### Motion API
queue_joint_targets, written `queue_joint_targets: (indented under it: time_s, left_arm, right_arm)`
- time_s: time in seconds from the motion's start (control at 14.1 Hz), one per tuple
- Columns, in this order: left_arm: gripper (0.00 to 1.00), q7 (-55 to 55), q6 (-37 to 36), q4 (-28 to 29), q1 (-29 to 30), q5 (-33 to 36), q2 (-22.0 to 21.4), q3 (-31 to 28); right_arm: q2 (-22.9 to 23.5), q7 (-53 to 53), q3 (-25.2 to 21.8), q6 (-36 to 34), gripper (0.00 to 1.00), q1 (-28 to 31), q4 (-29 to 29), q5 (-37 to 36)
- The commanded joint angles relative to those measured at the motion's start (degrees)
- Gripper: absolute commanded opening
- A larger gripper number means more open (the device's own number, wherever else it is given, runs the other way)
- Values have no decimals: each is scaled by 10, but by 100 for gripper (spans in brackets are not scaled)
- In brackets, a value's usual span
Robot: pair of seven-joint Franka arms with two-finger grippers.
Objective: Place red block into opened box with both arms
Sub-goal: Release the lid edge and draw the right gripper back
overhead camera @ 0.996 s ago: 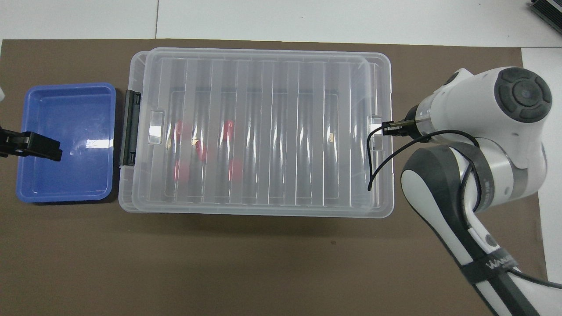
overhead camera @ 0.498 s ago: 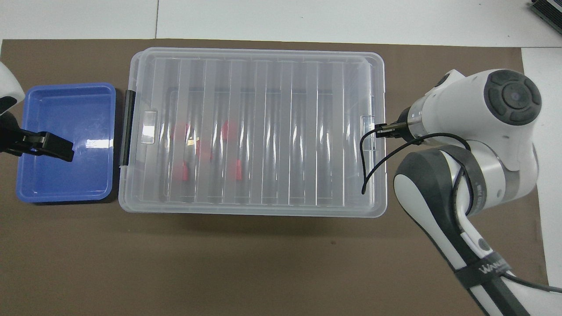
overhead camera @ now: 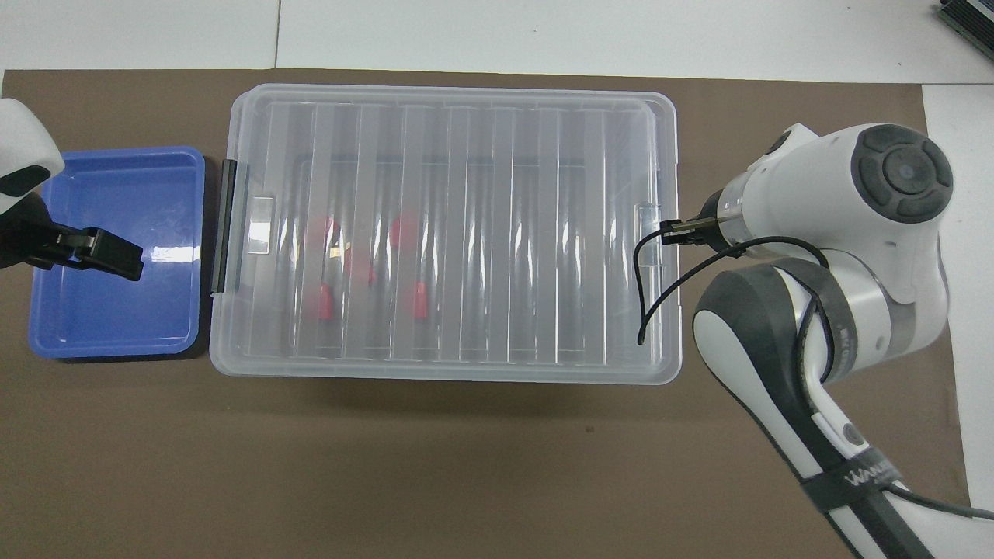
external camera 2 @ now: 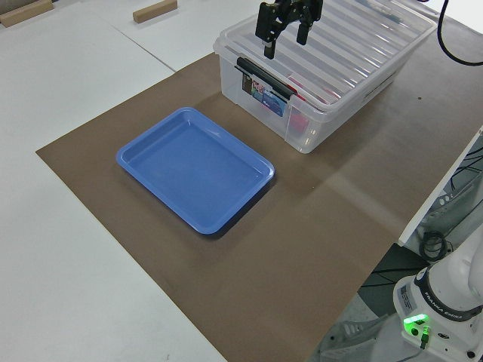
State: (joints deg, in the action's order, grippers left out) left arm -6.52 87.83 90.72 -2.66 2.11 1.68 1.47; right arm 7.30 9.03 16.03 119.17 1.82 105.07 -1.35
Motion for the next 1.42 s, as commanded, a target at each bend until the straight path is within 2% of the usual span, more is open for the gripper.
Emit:
queue_joint_targets:
  time_s: [0.0, 0.5, 0.71, 1.07, 1.35]
  left_arm:
    - [100, -3, 4, 1, -1, -4, -5, -3]
    - [100, -3, 4, 6, 3, -4, -10, -3]
    - [100, -3, 4, 6, 3, -4, -11, -4]
    - [100, -3, 4, 6, 3, -4, -11, -4]
    - [100, -3, 4, 6, 3, -4, -11, -3]
  right_arm:
    - [-4, -6, 14, -7, 0, 6, 0, 9]
    - [-5, -5, 14, -10, 0, 6, -2, 9]
    - [-24, 1, 13, -17, 0, 13, -2, 9]
    - [-70, 96, 8, -80, 0, 33, -1, 8]
    - [-71, 99, 9, -79, 0, 53, -5, 8]
